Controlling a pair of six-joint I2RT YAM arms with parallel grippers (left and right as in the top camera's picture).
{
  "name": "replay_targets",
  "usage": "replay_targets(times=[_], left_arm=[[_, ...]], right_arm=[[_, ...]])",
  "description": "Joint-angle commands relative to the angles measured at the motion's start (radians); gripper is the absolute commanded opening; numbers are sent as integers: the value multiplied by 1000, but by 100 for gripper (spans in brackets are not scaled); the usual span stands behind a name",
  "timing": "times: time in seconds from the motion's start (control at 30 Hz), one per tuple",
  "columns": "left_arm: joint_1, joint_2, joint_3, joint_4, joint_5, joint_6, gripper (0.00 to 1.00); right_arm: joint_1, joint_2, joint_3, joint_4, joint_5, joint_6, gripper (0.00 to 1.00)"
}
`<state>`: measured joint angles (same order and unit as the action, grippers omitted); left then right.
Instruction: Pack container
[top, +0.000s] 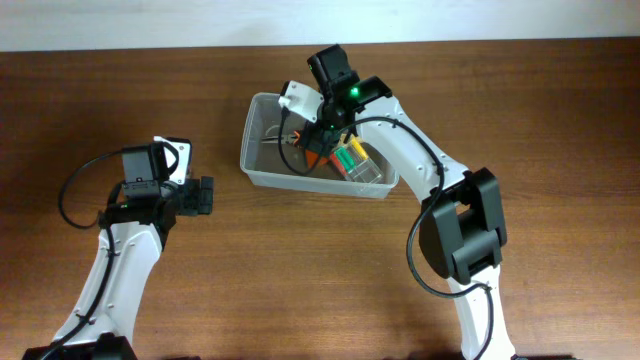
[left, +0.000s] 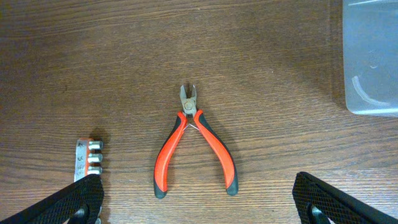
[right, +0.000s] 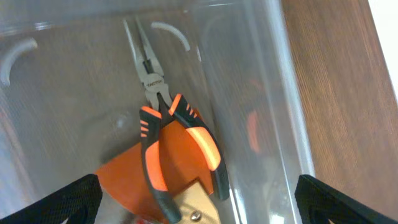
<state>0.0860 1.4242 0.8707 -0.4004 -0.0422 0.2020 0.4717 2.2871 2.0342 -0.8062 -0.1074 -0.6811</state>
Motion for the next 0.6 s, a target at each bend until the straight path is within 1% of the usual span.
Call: replay_targets(times=[0.0, 0.03, 0.13, 0.2, 0.27, 0.37, 0.47, 0.53, 0.57], left_arm=[[2, 3, 14, 2, -7, 16, 99], [2, 3, 14, 2, -7, 16, 99], [2, 3, 14, 2, -7, 16, 99], [2, 3, 14, 2, -7, 16, 99], [2, 3, 14, 2, -7, 16, 99], [2, 3, 14, 2, -7, 16, 99], [2, 3, 14, 2, -7, 16, 99], [2, 3, 14, 2, -7, 16, 99], [2, 3, 14, 2, -7, 16, 99]], right_arm=[[-39, -141, 109, -61, -13, 230, 99], [-50, -157, 128, -84, -12, 239, 99], [-142, -251, 225, -230, -12, 287, 99], [-223, -300, 257, -301, -13, 351, 99], [-312, -333, 260, -336, -13, 433, 98], [-484, -336, 259, -396, -13, 573, 98], [-604, -315, 257, -444, -17, 682, 98], [-668, -298, 256, -467, -18, 775, 99], [-682, -294, 254, -470, -18, 797, 98]])
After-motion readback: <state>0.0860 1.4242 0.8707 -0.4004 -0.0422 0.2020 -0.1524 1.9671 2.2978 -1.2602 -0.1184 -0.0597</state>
